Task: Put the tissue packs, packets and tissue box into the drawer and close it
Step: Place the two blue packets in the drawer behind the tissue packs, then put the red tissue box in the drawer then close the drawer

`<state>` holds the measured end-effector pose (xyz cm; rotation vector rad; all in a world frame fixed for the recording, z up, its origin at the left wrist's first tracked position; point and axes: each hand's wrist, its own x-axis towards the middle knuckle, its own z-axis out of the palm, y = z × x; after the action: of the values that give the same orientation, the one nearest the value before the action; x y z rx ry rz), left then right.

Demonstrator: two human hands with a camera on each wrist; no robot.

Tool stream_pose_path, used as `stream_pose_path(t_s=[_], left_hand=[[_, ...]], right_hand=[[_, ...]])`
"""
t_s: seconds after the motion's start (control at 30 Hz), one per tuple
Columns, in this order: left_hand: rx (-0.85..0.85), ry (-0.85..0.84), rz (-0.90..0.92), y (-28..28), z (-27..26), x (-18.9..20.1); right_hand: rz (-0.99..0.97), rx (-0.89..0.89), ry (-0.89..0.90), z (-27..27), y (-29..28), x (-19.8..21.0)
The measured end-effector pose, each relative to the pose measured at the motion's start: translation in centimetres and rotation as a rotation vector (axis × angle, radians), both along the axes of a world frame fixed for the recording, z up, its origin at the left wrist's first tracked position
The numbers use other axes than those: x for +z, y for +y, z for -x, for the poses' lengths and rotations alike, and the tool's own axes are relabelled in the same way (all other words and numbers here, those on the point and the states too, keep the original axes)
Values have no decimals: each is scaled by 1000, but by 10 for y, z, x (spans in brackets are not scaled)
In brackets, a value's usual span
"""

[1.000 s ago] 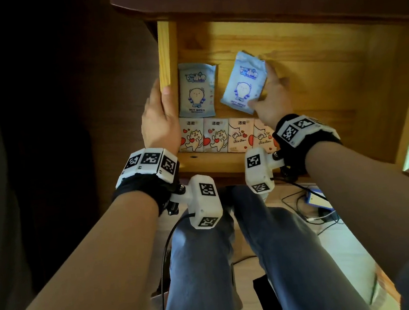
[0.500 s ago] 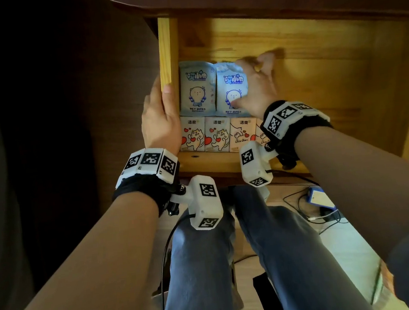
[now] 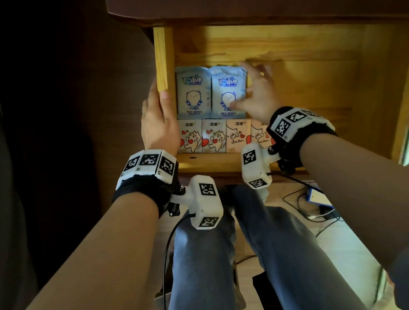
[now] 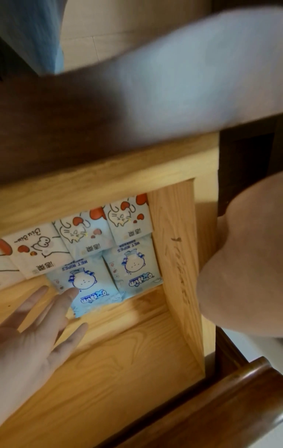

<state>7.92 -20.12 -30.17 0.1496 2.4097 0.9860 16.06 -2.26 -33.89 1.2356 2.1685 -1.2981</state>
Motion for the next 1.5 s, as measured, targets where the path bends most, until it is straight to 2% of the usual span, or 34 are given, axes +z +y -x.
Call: stream_pose_path(t_s=[0.17, 0.33, 0.43, 0.57, 0.67, 0.83, 0.97, 1.07, 1.2, 1.27, 1.37, 1.5], left_hand=[[-11, 7, 38, 8, -11, 23], [-108, 51, 89, 30, -17, 66], [-196, 72, 67, 55, -15, 94], [-292, 17, -16, 107, -15, 128], [-337, 14, -70, 154, -18, 145], [-333, -11, -126, 235, -27, 169], [-284, -148, -167, 289, -34, 177], [-226, -248, -198, 318, -37, 177], [-158, -341, -224, 342, -40, 171], [-140, -381, -229, 350, -43, 168], [-105, -437, -245, 355, -47, 162], [0, -406, -199, 341, -48, 153]], right_hand=[[-9, -57, 17, -15, 6, 32], [-15, -106, 113, -33, 14, 83], [-55, -62, 203, -42, 28, 115], [-157, -135, 350, -47, 62, 153], [-251, -210, 395, -50, 100, 173], [-400, -389, 414, -54, 169, 193], [-519, -566, 422, -58, 218, 200], [-447, -605, 381, -58, 247, 195], [-230, -503, 339, -54, 275, 186], [-135, -461, 383, -53, 281, 182], [-45, -520, 487, -55, 284, 179], [0, -570, 509, -62, 272, 176]])
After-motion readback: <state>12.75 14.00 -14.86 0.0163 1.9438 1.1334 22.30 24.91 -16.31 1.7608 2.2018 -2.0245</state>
